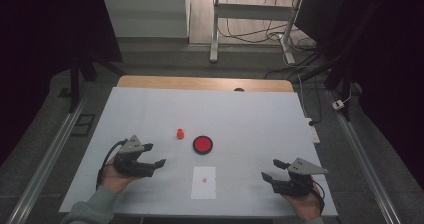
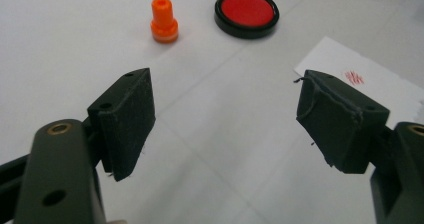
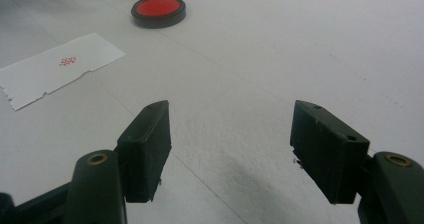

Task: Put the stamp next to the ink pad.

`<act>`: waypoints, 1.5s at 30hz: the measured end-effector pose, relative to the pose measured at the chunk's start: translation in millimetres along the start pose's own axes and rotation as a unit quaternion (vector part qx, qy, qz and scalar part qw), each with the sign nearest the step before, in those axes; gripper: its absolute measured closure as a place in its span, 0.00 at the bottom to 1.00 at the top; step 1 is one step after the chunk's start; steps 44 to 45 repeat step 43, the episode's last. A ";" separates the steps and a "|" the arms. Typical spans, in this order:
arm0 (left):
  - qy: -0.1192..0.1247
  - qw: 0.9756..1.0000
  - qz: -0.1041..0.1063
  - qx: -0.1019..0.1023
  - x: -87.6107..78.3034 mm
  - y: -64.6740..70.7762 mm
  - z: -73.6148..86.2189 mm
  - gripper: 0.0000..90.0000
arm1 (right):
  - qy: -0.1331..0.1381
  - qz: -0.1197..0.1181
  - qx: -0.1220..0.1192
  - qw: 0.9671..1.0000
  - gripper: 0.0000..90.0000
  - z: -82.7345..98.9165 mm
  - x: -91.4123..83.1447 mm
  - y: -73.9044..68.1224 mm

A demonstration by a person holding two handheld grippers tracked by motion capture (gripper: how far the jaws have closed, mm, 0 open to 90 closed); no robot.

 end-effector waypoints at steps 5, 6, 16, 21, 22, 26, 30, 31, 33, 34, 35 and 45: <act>0.006 1.000 -0.003 -0.005 -15.7 1.2 14.1 0.26 | 0.000 -0.002 -0.002 1.000 0.36 0.0 0.1 -0.9; 0.008 1.000 -0.004 -0.007 -18.1 0.9 16.0 0.26 | 0.000 -0.005 -0.003 1.000 0.36 0.1 0.4 -1.6; 0.020 1.000 -0.011 -0.015 -29.2 -0.8 24.3 0.26 | 0.000 -0.011 -0.006 1.000 0.36 1.0 -0.6 -3.2; 0.016 1.000 -0.012 -0.011 -26.0 1.5 24.2 0.27 | 0.002 -0.014 -0.008 1.000 0.36 -0.6 -1.5 -4.6; 0.014 1.000 -0.012 -0.008 -25.0 2.1 24.3 0.27 | 0.002 -0.014 -0.008 1.000 0.36 -0.8 -1.6 -4.7; 0.009 1.000 -0.013 0.001 -21.9 5.0 24.1 0.27 | 0.002 -0.016 -0.009 1.000 0.36 -0.6 -1.9 -5.2; 0.007 1.000 -0.015 0.001 -20.3 4.7 24.0 0.27 | 0.004 -0.015 -0.010 1.000 0.36 -0.9 -2.0 -5.2; 0.008 1.000 -0.015 0.000 -20.2 4.6 23.9 0.27 | 0.003 -0.015 -0.010 1.000 0.36 -0.8 -2.0 -5.2; 0.008 1.000 -0.015 0.002 -20.1 4.7 23.8 0.27 | 0.002 -0.016 -0.010 1.000 0.36 -0.4 -2.1 -5.5; 0.008 1.000 -0.015 0.002 -20.0 4.9 23.7 0.27 | 0.002 -0.015 -0.011 1.000 0.36 -0.5 -2.1 -5.5; 0.008 1.000 -0.014 0.003 -19.8 5.0 23.7 0.27 | 0.003 -0.015 -0.011 1.000 0.36 -0.6 -2.0 -5.6; 0.003 1.000 -0.016 0.007 -17.6 5.6 24.5 0.27 | -0.002 -0.013 -0.015 1.000 0.36 1.1 -0.7 -5.1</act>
Point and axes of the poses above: each handheld gripper's, and its own axes: x roughly forward along the jaws, z roughly out of its underside, y roughly to its right, the point moved 9 cm from there along x, roughly forward along the jaws, and after that the axes turned 6 degrees about y, right-handed, at the moved point
